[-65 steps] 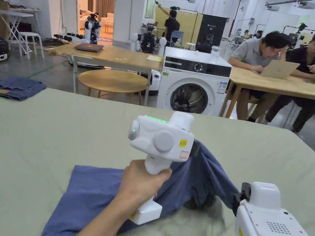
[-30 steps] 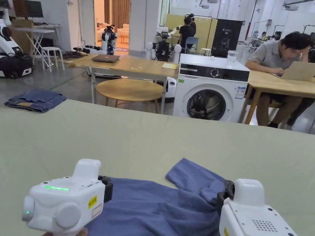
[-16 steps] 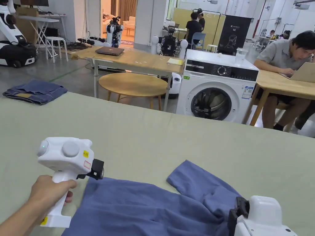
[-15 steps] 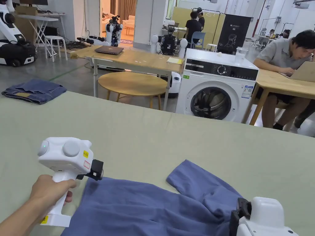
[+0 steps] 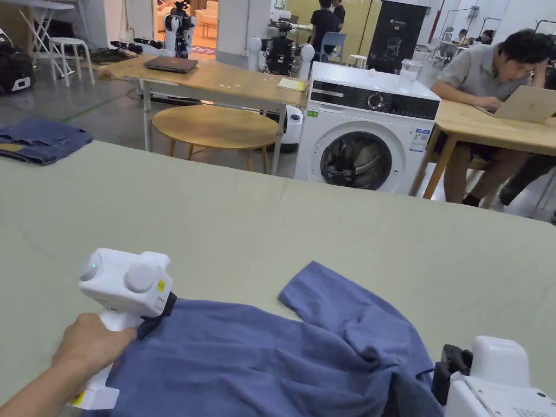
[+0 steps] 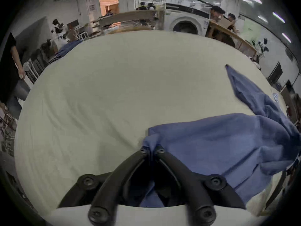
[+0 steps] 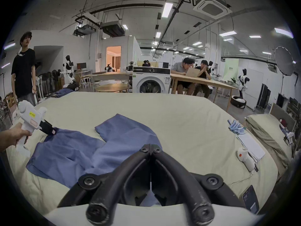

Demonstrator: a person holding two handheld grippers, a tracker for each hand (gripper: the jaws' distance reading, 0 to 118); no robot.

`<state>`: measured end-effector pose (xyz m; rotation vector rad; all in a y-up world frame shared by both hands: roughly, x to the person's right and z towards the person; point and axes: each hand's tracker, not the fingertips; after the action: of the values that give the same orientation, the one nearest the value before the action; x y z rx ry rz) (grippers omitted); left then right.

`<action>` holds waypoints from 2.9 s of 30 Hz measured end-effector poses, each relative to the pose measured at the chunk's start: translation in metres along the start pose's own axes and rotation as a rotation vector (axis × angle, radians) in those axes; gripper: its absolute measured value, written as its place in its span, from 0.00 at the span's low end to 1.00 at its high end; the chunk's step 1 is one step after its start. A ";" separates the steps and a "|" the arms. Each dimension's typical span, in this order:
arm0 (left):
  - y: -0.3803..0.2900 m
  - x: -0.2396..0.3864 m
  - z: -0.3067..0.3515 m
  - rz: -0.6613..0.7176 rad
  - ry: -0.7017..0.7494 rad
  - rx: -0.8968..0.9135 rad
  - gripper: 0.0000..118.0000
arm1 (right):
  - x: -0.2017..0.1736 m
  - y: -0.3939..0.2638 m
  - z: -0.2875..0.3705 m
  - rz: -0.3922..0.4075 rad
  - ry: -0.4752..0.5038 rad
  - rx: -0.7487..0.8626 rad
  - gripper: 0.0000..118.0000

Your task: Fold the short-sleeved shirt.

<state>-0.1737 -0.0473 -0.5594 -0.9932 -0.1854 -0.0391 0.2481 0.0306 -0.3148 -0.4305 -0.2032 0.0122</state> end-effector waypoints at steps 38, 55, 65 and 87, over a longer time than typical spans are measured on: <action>-0.057 -0.006 0.161 0.046 -0.057 0.303 0.00 | 0.067 -0.005 -0.019 -0.011 0.021 -0.212 0.02; 0.058 -0.089 0.279 0.066 0.143 0.506 0.00 | 0.101 0.177 0.003 0.007 -0.106 0.135 0.02; 0.124 -0.116 0.320 0.121 0.179 0.585 0.00 | 0.099 0.281 -0.011 0.078 -0.168 0.242 0.02; 0.096 -0.103 0.287 0.118 0.170 0.593 0.00 | 0.094 0.252 -0.036 0.106 -0.190 0.189 0.01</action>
<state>-0.3029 0.2396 -0.5039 -0.4046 0.0220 0.0381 0.3546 0.2505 -0.4332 -0.2505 -0.3627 0.1752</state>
